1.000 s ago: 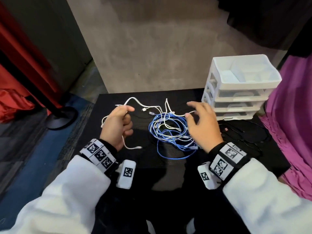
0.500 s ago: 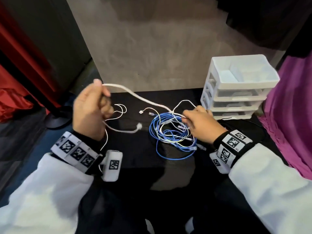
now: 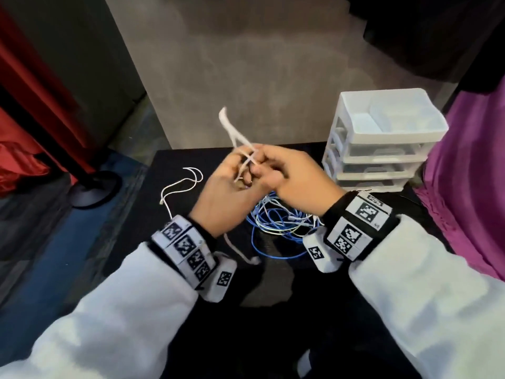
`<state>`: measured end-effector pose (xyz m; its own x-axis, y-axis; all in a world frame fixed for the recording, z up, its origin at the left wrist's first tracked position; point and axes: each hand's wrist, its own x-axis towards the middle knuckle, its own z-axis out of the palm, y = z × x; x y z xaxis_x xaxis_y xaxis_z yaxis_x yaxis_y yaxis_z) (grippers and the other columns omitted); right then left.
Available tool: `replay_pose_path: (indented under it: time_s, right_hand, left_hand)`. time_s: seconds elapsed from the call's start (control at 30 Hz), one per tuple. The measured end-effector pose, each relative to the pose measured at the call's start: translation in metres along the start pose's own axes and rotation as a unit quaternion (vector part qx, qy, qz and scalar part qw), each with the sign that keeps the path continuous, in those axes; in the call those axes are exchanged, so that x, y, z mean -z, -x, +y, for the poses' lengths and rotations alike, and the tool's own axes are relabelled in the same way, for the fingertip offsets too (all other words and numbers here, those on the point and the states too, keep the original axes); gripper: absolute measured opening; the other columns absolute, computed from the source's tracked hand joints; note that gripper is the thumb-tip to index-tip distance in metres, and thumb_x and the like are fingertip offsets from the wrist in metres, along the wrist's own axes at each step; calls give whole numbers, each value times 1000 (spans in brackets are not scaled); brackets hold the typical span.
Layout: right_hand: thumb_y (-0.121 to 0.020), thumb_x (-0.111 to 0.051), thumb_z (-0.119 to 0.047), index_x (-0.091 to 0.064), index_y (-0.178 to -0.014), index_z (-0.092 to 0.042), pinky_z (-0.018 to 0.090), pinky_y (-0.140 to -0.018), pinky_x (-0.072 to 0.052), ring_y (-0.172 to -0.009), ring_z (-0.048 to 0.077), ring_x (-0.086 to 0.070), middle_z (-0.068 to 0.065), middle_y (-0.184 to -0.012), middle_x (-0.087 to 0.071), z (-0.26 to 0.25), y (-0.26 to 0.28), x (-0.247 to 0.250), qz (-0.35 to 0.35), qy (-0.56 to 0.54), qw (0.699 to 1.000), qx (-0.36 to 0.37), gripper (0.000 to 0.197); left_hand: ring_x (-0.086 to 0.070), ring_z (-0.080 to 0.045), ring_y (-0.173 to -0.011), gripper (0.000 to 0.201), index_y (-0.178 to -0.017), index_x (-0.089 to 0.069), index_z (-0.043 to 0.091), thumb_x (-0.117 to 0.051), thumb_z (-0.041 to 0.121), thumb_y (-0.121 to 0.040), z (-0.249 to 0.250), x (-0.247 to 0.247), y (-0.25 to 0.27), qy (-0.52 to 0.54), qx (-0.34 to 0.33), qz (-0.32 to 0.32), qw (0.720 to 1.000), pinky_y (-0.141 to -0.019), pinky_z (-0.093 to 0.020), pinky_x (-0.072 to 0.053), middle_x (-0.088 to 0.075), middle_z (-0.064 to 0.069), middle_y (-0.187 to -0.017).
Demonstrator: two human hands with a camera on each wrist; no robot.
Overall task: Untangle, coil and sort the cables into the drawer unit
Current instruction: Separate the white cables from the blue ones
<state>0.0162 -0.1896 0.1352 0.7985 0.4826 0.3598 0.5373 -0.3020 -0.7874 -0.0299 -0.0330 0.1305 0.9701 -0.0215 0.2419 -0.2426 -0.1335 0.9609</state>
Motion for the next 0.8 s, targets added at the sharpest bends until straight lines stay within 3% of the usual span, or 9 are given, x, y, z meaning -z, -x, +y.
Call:
replay_pose_path:
  time_s: [0.1, 0.23, 0.3, 0.37, 0.43, 0.53, 0.63, 0.7, 0.8]
  right_hand:
    - [-100, -55, -7, -67, -106, -46, 36, -92, -59, -92, 17, -75, -8, -96, -78, -3, 2, -4, -11, -11, 1000, 1, 42]
    - [-102, -61, -18, -68, -92, -26, 31, -78, -52, -72, 10, -65, -8, -75, -69, 15, 9, -7, -29, 24, 999, -27, 15]
    - [-102, -60, -23, -65, -87, -21, 28, -78, -45, -70, 12, -63, -5, -73, -68, 36, 12, -8, -70, 86, 992, -59, 15]
    - [-103, -61, -23, -63, -84, -16, 25, -80, -39, -66, 11, -59, -1, -72, -67, 66, 21, -11, -100, 107, 984, -102, 20]
    - [-102, -64, -23, -62, -82, -14, 28, -74, -41, -62, 5, -50, -4, -68, -61, 94, 30, -14, -91, 91, 981, -148, 22]
    - [-100, -68, -25, -66, -80, -24, 32, -74, -47, -64, 6, -52, -10, -68, -62, 109, 39, -16, -47, 70, 978, -191, 21]
    - [-101, -65, -28, -75, -89, -26, 29, -77, -48, -75, 16, -59, -2, -76, -69, 97, 34, -16, 58, 71, 984, -154, 15]
    - [-102, -63, -29, -76, -97, -26, 26, -83, -43, -89, 15, -55, -8, -86, -68, 82, 25, -15, 114, 107, 982, -107, 15]
    - [-104, -58, -25, -72, -100, -24, 30, -84, -41, -91, 18, -51, -11, -90, -66, 58, 15, -16, 96, 154, 983, -23, 15]
  left_hand:
    - [-65, -15, -74, 10, -102, -72, 11, -63, 15, -101, 2, -1, -15, -40, -10, 48, 998, -75, -32, -56, -73, -8, -84]
    - [-51, -6, -51, 26, -99, -73, 1, -52, 15, -106, 6, 7, -17, -36, -8, 53, 998, -51, -17, -41, -57, -3, -62]
    - [-32, -8, -45, 32, -94, -72, 9, -48, 25, -108, 16, 18, -19, -22, -31, 93, 995, -44, -24, -21, -39, 6, -54]
    - [-26, -9, -46, 37, -86, -64, 16, -41, 30, -110, 34, 38, -25, 36, -55, 159, 985, -45, -30, -14, -34, 8, -54]
    - [-24, -7, -46, 39, -82, -56, 18, -35, 34, -111, 50, 63, -33, 90, -69, 217, 970, -43, -24, -16, -33, 9, -55]
    - [-28, -7, -45, 39, -82, -54, 21, -33, 37, -111, 46, 88, -34, 35, -61, 254, 965, -41, -21, -26, -37, 9, -56]
    - [-39, -7, -50, 42, -75, -59, 22, -41, 42, -108, 11, 90, -25, -114, -34, 212, 970, -49, -22, -35, -49, 6, -60]
    - [-49, -7, -56, 48, -71, -64, 16, -51, 51, -100, -19, 78, -17, -197, 15, 158, 967, -57, -25, -40, -59, -4, -61]
    - [-51, -12, -62, 51, -76, -68, 7, -63, 54, -93, -45, 39, -4, -178, 59, 71, 980, -60, -27, -41, -64, -21, -72]
